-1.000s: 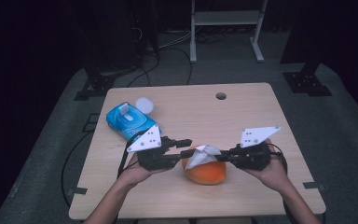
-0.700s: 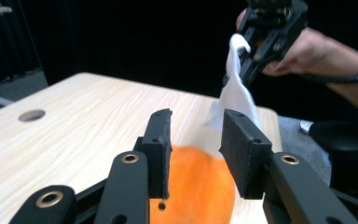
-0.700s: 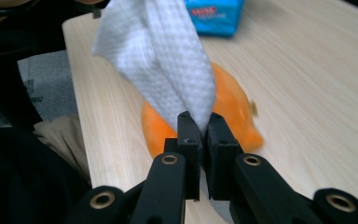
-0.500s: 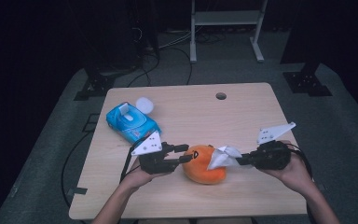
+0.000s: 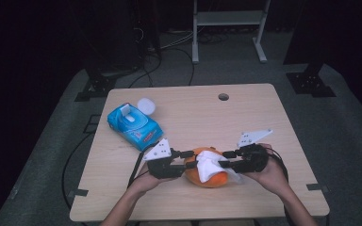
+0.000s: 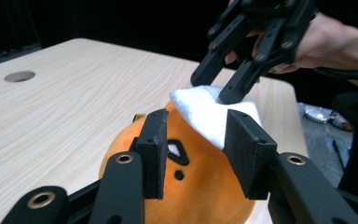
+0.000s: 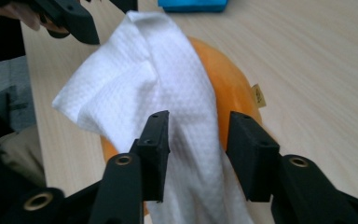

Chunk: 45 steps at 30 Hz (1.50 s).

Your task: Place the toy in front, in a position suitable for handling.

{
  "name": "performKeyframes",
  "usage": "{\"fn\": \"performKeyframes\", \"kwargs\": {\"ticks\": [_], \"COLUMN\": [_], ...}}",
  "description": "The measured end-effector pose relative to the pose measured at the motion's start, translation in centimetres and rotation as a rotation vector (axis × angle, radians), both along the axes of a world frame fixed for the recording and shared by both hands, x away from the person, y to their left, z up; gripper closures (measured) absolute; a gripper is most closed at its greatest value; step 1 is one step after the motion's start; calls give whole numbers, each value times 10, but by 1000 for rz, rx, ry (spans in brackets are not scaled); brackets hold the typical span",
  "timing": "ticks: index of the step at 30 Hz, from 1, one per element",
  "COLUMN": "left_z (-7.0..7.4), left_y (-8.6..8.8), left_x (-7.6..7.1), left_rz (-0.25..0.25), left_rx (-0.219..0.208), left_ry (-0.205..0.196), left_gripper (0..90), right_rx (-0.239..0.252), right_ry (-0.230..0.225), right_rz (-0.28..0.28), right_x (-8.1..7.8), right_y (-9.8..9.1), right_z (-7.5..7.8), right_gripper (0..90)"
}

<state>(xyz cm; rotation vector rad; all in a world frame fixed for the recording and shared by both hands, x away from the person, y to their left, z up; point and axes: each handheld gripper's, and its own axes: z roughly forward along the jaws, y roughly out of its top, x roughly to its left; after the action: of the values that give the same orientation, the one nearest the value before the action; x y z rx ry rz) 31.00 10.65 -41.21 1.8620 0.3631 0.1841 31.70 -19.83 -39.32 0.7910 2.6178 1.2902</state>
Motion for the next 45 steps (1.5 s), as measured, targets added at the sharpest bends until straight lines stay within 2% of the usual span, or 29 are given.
{"fn": "performKeyframes", "kwargs": {"ticks": [2,4,5,6,8,9,10,12,13,14,18,20,22,26,27,28,31,35,38,42,45], "left_z": [-2,-3,-4,-5,-6,-7,-8,-10,-11,-11,-11,-10,-9,-12,-14,-17,-20,-23,-22,-23,-24], "left_y": [-2,-3,-4,-5,-5,-6,-6,-7,-7,-7,-5,-4,-1,1,0,0,-1,-3,-6,-11,-14], "left_x": [0,0,0,1,2,3,4,5,6,6,7,8,12,19,20,21,20,18,15,9,4], "left_rz": [-5,-5,-3,2,8,13,16,18,18,19,14,17,24,19,15,-2,-5,-11,-13,-21,-34], "left_rx": [9,15,23,29,33,37,37,38,40,40,36,35,12,17,21,21,32,33,52,70,85], "left_ry": [6,7,3,3,6,8,12,20,18,19,21,15,13,29,33,42,49,55,41,48,43], "left_gripper": [585,585,585,585,585,584,584,581,580,577,561,517,476,404,404,413,444,447,442,446,445], "right_rx": [1,10,15,15,22,41,41,56,51,24,23,26,21,31,31,37,39,58,60,62,59], "right_ry": [-36,-51,-86,-86,-139,-183,-183,-203,-205,-220,-219,-213,-200,-170,-170,-141,-121,-91,-89,-91,-89], "right_rz": [-11,-10,-15,-15,-18,-10,-10,29,46,62,75,76,68,63,63,51,33,18,10,-29,-31], "right_x": [-3,-4,-7,-7,-12,-17,-17,-21,-23,-24,-22,-20,-18,-16,-16,-15,-13,-8,-7,-4,-3], "right_y": [2,2,3,3,4,6,6,9,12,19,25,27,28,26,26,25,20,13,10,7,5], "right_z": [0,0,2,2,5,8,8,9,8,4,-1,-3,-6,-15,-15,-16,-16,-17,-18,-17,-17], "right_gripper": [510,502,480,480,462,437,437,447,446,447,451,482,511,587,587,633,685,709,708,701,702]}}
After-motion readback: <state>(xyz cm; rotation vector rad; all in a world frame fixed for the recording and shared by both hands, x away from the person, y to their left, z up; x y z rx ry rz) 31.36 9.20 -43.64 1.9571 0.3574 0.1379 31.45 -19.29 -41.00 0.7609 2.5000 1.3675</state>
